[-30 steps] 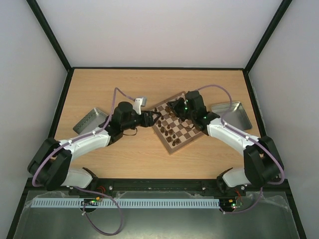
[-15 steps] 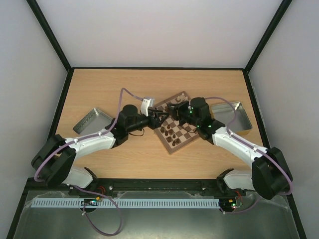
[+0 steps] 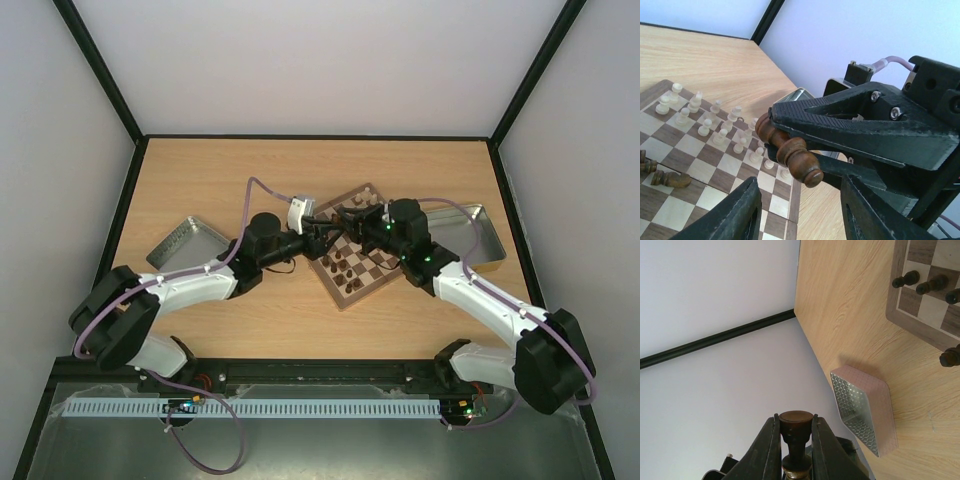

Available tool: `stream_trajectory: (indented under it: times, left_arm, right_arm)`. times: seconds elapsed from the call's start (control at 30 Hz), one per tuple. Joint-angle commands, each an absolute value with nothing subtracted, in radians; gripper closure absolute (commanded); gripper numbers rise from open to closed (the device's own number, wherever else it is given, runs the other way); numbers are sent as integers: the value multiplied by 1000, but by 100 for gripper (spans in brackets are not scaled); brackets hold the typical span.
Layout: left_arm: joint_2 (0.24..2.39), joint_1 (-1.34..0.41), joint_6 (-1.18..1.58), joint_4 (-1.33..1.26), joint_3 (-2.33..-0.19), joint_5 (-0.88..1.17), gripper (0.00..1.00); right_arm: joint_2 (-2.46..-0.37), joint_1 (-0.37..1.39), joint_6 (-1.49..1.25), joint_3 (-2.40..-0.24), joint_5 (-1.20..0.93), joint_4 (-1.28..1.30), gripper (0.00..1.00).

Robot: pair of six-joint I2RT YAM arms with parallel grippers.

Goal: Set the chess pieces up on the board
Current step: Place the chess piece on the chessboard.

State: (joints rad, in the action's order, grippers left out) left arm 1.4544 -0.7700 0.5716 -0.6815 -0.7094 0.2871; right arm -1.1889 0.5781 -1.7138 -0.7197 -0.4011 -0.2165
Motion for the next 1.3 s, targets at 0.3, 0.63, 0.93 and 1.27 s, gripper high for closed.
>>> stream_trajectory:
  times: [0.3, 0.63, 0.93, 1.27]
  left_arm:
    - [1435, -778, 544, -759, -718, 257, 78]
    - [1434, -778, 524, -749, -728, 227, 71]
    - [1445, -778, 502, -673, -756, 213, 94]
    - [1428, -728, 341, 82, -994, 179, 91]
  right_arm:
    - [-1172, 583, -1689, -714, -405, -220, 90]
    - [-1195, 584, -1655, -721, -425, -200, 90]
    - [-1205, 584, -1612, -732, -413, -186, 80]
    - [-1168, 578, -1332, -790, -177, 21, 42]
